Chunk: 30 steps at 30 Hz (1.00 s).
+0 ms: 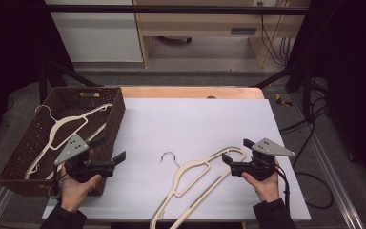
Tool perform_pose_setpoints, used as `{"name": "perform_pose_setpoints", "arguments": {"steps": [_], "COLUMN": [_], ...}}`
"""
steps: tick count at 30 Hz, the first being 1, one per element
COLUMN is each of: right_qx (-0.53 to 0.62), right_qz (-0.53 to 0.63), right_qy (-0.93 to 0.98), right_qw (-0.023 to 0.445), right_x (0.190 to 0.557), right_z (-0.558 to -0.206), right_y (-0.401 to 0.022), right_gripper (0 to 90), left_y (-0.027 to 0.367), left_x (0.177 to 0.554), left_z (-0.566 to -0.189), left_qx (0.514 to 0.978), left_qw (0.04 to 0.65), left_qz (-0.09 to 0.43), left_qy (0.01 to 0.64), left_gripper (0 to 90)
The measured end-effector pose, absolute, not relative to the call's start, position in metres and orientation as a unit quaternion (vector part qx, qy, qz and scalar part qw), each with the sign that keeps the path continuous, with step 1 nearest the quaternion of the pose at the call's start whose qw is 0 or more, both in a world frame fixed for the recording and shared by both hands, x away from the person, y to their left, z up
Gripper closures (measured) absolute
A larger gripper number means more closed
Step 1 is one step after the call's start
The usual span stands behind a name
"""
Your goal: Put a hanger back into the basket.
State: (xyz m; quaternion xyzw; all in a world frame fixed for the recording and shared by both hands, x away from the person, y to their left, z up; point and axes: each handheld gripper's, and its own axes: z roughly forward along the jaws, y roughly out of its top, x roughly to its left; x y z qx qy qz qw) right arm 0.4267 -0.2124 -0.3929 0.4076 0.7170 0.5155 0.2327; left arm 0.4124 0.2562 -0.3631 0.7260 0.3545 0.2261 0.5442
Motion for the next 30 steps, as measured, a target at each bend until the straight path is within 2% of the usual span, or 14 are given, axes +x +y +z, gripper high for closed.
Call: {"name": "perform_pose_setpoints", "arguments": {"steps": [12, 18, 30], "right_qx": [0.396, 0.383, 0.354], "right_qz": [0.497, 0.485, 0.453], "right_qy": [0.739, 0.756, 0.799], "right_qw": [0.225, 0.215, 0.176], "right_x": [0.437, 0.446, 0.458], "right_z": [-0.391, -0.392, -0.406], "right_y": [-0.183, -0.159, -0.102], "right_gripper": [9.3, 10.6, 24.5], "left_y": [0.223, 0.219, 0.216], "left_x": [0.402, 0.402, 0.402], "left_z": [-0.393, -0.410, -0.427], "left_qx": [0.764, 0.772, 0.782], "left_qw": [0.522, 0.519, 0.509], "left_qz": [0.192, 0.174, 0.155], "left_qy": [0.326, 0.323, 0.325], "left_gripper": [8.3, 7.7, 8.0]}}
